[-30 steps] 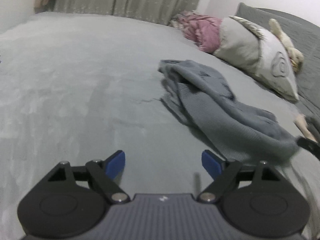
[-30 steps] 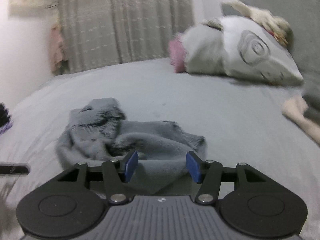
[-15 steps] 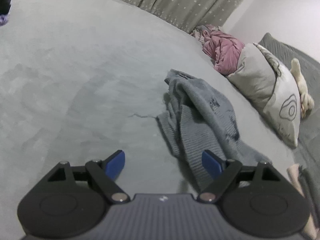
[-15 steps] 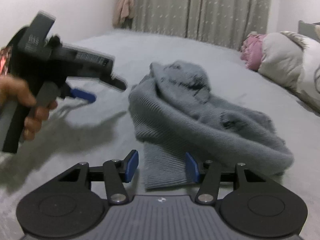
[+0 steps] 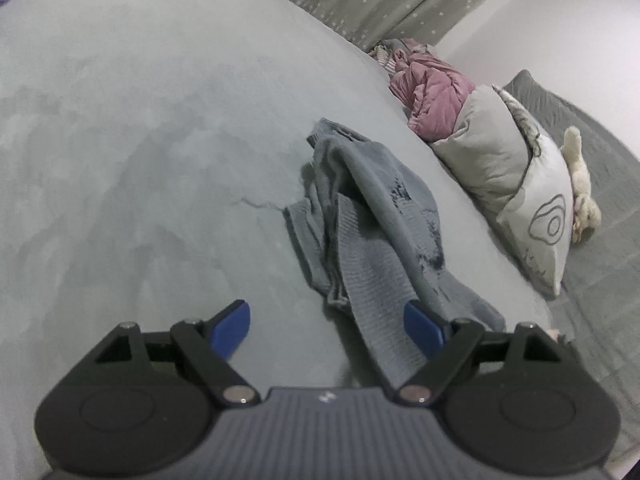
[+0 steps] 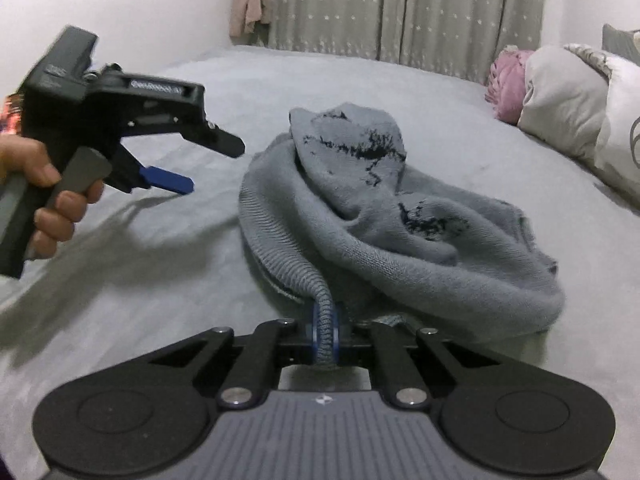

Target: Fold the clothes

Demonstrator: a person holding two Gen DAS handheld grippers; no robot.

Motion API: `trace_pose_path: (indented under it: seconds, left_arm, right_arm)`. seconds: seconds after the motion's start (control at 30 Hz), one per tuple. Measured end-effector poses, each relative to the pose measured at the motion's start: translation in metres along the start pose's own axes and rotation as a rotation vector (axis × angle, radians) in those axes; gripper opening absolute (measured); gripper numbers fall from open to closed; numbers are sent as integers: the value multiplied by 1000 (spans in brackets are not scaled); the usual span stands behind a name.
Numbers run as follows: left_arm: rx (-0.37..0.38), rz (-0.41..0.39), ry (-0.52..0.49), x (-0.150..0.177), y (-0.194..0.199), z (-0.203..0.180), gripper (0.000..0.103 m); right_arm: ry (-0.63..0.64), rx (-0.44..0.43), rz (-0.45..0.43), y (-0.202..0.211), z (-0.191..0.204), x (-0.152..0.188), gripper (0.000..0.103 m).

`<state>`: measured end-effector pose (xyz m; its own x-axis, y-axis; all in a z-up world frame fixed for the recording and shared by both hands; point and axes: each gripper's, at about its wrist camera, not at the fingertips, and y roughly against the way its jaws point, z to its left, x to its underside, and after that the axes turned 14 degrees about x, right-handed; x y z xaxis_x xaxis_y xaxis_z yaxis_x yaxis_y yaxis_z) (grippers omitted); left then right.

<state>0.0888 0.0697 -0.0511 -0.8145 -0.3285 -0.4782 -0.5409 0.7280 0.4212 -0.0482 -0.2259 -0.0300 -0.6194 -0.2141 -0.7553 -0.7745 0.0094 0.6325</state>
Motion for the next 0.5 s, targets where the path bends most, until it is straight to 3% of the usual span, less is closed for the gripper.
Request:
trace_pose_path:
  seconds: [0.17,0.3,0.5]
  left_arm:
    - [24,-15,38,3,-5,0,82]
    - [27,-26,38,5,-18,-6,81]
    - [41,-37,26,9,-31,-11,80]
  right_arm:
    - [-41,-17,-20,32,-30,15,6]
    - [-97,44,-5,48,-65,33,5]
    - [-242,183,88,47,-125,58,5]
